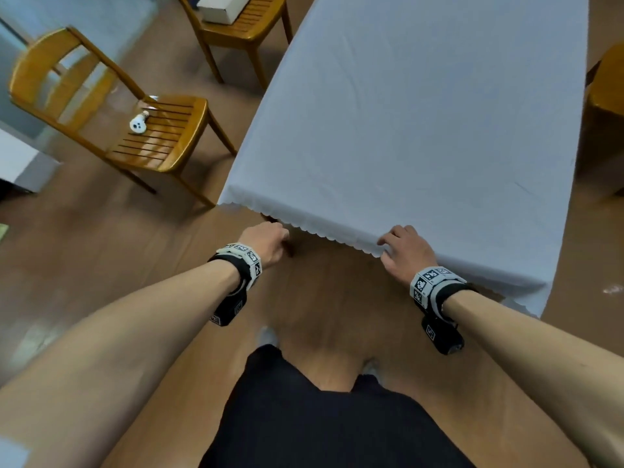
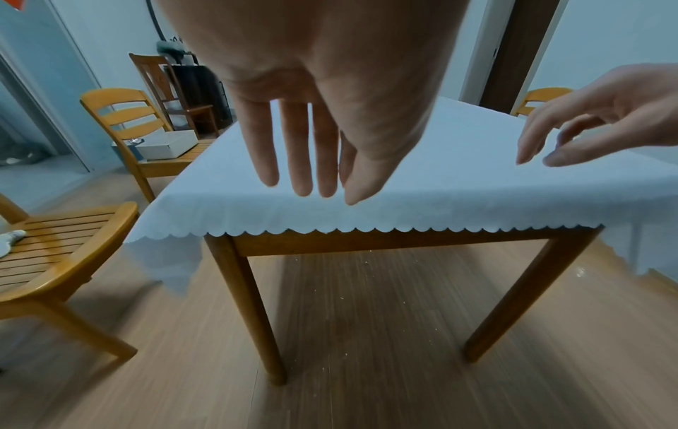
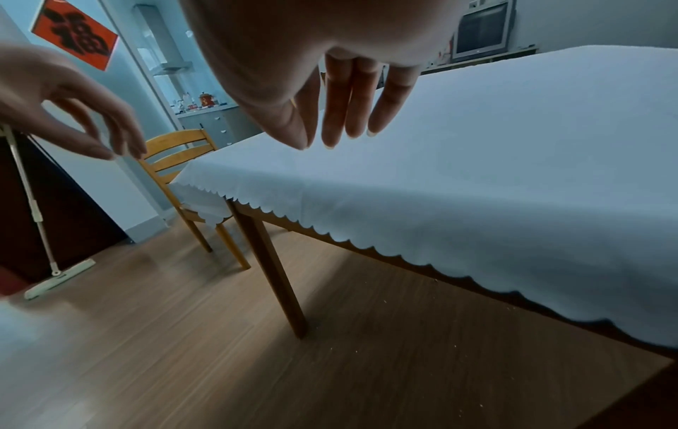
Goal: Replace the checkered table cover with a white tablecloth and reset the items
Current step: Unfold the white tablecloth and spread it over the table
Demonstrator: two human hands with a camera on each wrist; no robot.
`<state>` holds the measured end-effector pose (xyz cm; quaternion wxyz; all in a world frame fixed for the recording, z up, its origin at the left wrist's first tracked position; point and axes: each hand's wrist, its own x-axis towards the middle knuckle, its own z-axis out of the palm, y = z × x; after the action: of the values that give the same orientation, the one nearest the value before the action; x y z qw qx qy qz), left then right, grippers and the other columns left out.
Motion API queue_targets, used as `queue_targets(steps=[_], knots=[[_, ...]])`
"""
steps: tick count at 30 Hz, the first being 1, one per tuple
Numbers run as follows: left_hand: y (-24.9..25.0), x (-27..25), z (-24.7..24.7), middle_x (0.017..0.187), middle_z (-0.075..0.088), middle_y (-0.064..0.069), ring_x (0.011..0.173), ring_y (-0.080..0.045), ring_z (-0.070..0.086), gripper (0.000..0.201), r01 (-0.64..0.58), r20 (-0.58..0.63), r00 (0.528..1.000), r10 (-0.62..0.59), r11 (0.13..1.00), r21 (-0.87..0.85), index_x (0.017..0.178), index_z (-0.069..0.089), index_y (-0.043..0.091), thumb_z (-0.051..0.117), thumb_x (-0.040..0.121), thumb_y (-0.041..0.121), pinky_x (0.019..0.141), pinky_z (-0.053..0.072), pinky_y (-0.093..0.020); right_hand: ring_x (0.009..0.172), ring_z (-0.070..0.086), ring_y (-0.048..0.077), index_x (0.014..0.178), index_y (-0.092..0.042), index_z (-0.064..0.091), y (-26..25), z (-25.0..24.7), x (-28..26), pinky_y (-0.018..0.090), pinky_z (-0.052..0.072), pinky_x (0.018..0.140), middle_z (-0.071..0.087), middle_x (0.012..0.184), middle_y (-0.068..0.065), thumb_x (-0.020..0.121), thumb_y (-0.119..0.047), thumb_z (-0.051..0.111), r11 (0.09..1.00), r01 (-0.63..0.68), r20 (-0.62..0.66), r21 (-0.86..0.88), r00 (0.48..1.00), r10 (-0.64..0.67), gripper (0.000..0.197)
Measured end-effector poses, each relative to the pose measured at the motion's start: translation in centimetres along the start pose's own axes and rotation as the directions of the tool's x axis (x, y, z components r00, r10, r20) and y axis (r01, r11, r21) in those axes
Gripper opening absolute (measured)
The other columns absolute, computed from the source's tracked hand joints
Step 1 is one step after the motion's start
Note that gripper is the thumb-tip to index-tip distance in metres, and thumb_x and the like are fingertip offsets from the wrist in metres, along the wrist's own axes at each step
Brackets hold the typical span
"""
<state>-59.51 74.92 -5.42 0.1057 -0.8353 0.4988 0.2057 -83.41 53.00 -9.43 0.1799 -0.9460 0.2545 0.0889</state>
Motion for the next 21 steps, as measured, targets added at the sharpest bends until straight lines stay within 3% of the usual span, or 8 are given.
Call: queue_targets(steps=[7, 12, 17, 21], knots=[[-9.1, 4.2, 0.2, 0.118, 0.053, -0.003, 0.106, -0.026, 0.056, 0.045, -0.092, -0.061, 0.994, 0.091, 0.996, -0.022, 0.128, 0.053, 0.014, 0.059, 0.084, 0.017, 0.081, 0.053, -0.044, 0.117, 0.046, 0.022, 0.12, -0.02, 0.063, -7.0, 2.4, 5.6, 0.037, 0.047, 0.091, 0.057, 0.121, 0.001, 0.091, -0.024, 0.056, 0.999, -0.023, -0.033, 0.034, 0.999, 0.024, 0.03], [-17.0, 9.1, 1.4, 0.139, 0.043, -0.007, 0.121, -0.029, 0.046, 0.061, -0.24, -0.053, 0.969, 0.242, 0.97, 0.046, 0.138, 0.043, 0.013, 0.064, 0.081, 0.015, 0.094, 0.048, -0.044, 0.115, 0.05, 0.023, 0.117, -0.018, 0.064, -14.4, 5.9, 10.9, 0.04, 0.05, 0.089, 0.057, 0.12, 0.002, 0.087, -0.027, 0.062, 0.993, -0.102, -0.123, 0.055, 0.986, 0.108, 0.032], [-21.7, 12.9, 2.8, 0.148, 0.025, -0.008, 0.131, -0.031, 0.033, 0.091, -0.349, -0.071, 0.928, 0.365, 0.921, 0.173, 0.145, 0.024, 0.017, 0.074, 0.07, 0.014, 0.099, 0.041, -0.044, 0.125, 0.047, 0.024, 0.129, -0.018, 0.051, -20.1, 8.3, 15.0, 0.037, 0.048, 0.099, 0.049, 0.134, 0.003, 0.08, -0.037, 0.072, 0.983, -0.175, -0.135, -0.052, 0.977, 0.167, 0.057], [-22.0, 14.6, 4.1, 0.142, 0.027, -0.01, 0.124, -0.033, 0.034, 0.107, -0.385, -0.108, 0.899, 0.424, 0.884, 0.265, 0.146, 0.019, 0.022, 0.076, 0.057, 0.007, 0.098, 0.037, -0.043, 0.121, 0.047, 0.03, 0.124, -0.016, 0.048, -22.4, 9.5, 16.5, 0.041, 0.046, 0.097, 0.044, 0.133, 0.008, 0.069, -0.035, 0.083, 0.96, -0.244, -0.09, -0.134, 0.968, 0.234, 0.068]])
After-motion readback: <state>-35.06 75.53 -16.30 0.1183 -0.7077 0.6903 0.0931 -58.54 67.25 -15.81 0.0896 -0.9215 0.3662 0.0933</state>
